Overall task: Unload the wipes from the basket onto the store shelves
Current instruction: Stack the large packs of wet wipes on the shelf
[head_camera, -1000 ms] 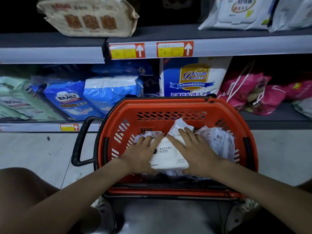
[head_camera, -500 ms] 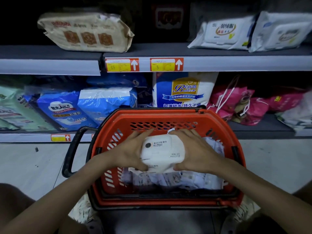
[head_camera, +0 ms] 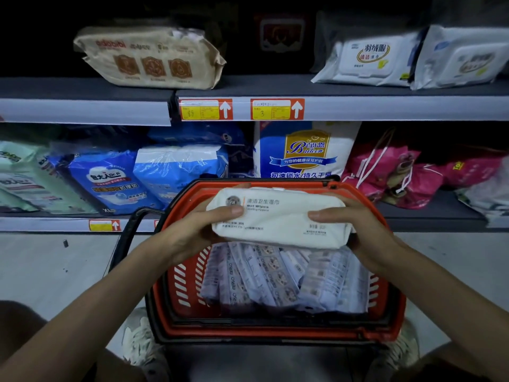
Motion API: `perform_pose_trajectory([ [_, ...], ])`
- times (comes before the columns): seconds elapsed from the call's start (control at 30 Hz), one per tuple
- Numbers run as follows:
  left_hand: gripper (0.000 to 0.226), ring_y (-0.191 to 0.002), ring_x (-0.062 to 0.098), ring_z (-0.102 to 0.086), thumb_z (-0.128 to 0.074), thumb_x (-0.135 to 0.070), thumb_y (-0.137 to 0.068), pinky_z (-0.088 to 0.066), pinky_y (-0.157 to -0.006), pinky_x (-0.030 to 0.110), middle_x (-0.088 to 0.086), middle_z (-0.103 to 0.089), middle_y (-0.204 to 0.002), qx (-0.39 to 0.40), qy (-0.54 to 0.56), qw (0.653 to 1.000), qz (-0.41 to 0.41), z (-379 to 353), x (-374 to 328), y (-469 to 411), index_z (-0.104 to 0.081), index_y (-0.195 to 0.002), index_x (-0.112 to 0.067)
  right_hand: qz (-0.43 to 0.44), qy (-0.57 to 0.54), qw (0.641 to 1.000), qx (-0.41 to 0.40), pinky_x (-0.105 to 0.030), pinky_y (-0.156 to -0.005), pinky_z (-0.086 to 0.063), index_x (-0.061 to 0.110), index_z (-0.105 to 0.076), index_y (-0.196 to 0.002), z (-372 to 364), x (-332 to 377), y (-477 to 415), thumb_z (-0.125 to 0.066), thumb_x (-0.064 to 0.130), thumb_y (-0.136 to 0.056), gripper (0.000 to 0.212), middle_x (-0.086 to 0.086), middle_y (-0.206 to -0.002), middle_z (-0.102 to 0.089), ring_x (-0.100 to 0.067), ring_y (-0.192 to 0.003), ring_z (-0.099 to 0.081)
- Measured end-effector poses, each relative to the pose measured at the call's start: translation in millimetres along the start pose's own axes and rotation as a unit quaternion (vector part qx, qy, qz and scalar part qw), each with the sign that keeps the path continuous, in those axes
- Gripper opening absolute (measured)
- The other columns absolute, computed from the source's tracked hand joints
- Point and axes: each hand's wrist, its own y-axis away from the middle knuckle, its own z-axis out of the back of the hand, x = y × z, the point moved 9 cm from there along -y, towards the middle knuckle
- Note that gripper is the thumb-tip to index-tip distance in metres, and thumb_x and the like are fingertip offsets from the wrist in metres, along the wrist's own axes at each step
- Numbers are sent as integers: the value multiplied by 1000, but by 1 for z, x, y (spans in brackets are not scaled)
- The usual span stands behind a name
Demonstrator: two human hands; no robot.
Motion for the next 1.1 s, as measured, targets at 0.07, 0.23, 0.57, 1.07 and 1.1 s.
perform_pose_trajectory([
  [0.07, 69, -109, 23, -75, -100, -33, -50, -64, -88, 37, 8, -77, -121, -8, 19, 1000, 2, -2, 0, 0, -80, -115, -21, -27, -45, 999, -12, -62, -107, -48, 26, -77, -113, 5, -5, 1, -81, 27, -71, 42, -5, -118, -76, -33, -115, -70],
  [0.23, 54, -124, 32, -68, -68, -32, -82, -53, -105, 55, 12, -73, -130, -86, 39, 995, 9, 3, 5, 1, -63, -134, -17, -10, -106, 993, -53, -57, -98, -53, 30, -70, -128, 10, 3, 6, -57, 59, -88, 51, -1, -124, -74, -25, -113, -72],
  [0.57, 56, -122, 37, -67, -49, -64, -93, -47, -107, 62, 12, -74, -127, -176, 52, 978, 97, 19, 35, -2, -76, -118, -22, -174, -79, 981, -36, -46, -90, -58, 32, -72, -124, -2, -25, 5, -57, 74, -86, 59, -2, -119, -75, -16, -89, -76],
  [1.07, 61, -113, 30, -72, -47, -76, -90, -63, -84, 55, 6, -78, -117, -174, -67, 980, 64, 15, 12, 20, -72, -123, -31, -213, -165, 963, -11, -50, -90, -61, 19, -69, -128, -13, -35, 7, -84, 35, -76, 56, -14, -132, -67, -37, -116, -67],
  [1.1, 60, -114, 29, -72, -48, -73, -90, -64, -83, 53, 5, -78, -117, -168, -68, 982, 54, 13, 7, 21, -71, -126, -31, -190, -173, 966, -24, -50, -91, -60, 19, -69, -126, -12, -33, 6, -82, 33, -76, 54, -14, -130, -68, -36, -116, -67],
])
